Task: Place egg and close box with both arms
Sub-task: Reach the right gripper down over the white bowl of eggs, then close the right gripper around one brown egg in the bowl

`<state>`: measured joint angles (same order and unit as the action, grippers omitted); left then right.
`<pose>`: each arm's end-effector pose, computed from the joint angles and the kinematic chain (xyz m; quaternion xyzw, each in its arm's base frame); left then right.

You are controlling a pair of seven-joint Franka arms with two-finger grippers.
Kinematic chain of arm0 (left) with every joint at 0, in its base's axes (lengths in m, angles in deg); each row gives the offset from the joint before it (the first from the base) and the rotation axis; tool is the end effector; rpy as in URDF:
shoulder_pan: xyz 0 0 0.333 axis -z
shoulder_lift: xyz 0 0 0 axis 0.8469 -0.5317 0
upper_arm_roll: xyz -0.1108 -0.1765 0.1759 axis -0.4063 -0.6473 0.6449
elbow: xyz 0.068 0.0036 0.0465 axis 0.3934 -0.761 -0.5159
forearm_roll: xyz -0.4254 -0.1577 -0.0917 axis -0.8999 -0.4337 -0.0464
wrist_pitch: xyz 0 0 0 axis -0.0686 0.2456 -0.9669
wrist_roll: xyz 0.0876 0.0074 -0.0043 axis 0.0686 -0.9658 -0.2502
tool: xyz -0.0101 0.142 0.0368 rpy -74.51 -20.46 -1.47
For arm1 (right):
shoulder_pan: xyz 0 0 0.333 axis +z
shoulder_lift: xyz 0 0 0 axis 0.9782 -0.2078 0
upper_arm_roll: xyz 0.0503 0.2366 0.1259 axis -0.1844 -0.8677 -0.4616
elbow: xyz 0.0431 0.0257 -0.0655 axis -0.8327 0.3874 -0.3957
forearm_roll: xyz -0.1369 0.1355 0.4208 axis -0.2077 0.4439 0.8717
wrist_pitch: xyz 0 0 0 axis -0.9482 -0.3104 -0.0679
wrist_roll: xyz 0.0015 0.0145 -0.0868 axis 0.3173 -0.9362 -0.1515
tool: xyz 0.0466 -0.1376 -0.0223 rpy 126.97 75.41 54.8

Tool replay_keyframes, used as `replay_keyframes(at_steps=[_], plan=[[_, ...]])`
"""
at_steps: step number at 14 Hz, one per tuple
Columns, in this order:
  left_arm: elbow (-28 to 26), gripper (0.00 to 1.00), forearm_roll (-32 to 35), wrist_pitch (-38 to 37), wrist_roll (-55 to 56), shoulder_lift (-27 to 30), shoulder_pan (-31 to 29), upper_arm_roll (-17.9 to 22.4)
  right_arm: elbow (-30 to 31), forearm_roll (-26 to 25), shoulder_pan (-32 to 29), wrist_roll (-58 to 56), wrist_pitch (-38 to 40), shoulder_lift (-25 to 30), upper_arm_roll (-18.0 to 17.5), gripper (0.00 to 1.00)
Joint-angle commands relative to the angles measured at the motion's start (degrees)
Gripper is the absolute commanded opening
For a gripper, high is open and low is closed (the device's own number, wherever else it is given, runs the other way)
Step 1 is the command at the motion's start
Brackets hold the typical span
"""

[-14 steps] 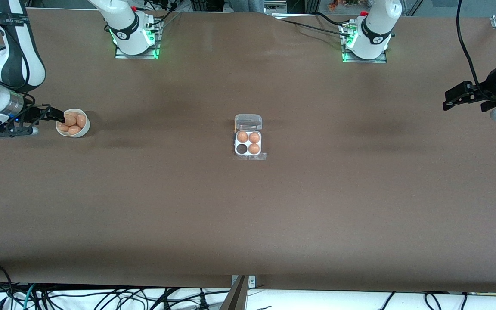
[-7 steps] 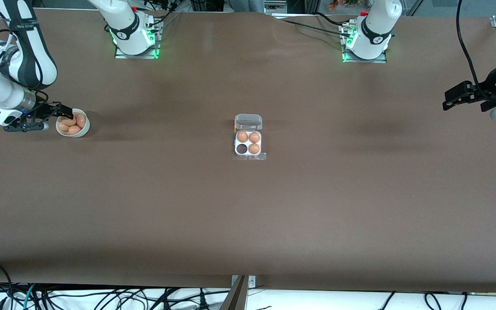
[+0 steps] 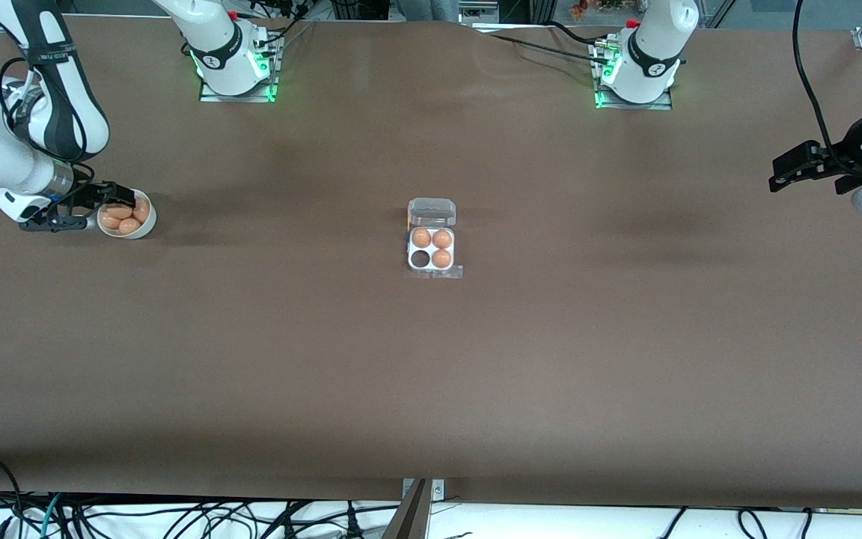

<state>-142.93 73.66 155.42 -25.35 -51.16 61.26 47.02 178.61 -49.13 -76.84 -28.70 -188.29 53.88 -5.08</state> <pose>0.6212 0.0131 0.5134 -0.9989 0.0006 0.0458 0.0019 0.4755 -0.1889 0.1062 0.9954 0.0273 -0.0902 0.0147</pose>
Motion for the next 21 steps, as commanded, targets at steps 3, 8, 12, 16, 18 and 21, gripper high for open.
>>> replay_keyframes(at_steps=[3, 8, 12, 16, 18, 21], plan=[[1.3, 1.0, 0.6, -1.2, -0.3, -0.2, 0.1, -0.1, 0.3, 0.0, 0.6, 0.9, -1.8, -0.6, -0.1, 0.77], [1.3, 1.0, 0.6, -1.2, -0.4, -0.2, 0.0, 0.0, 0.2, 0.0, 0.7, 0.9, -2.6, -1.5, -0.2, 0.75], [1.3, 1.0, 0.6, -1.2, -0.4, -0.2, 0.0, 0.0, 0.2, 0.0, 0.7, 0.9, -2.6, -1.6, -0.2, 0.6], [1.3, 1.0, 0.6, -1.2, -0.4, -0.2, 0.0, 0.0, 0.2, 0.0, 0.8, 2.4, -2.4, -1.6, -0.3, 0.48], [1.3, 1.0, 0.6, -1.2, -0.4, -0.2, 0.0, 0.0, -0.1, 0.0, 0.8, 2.4, -2.2, -1.6, -0.3, 0.42], [1.3, 1.0, 0.6, -1.2, -0.4, -0.2, 0.0, 0.0, -0.8, 0.0, 1.2, 2.4, -1.9, -1.5, -0.4, 0.39]])
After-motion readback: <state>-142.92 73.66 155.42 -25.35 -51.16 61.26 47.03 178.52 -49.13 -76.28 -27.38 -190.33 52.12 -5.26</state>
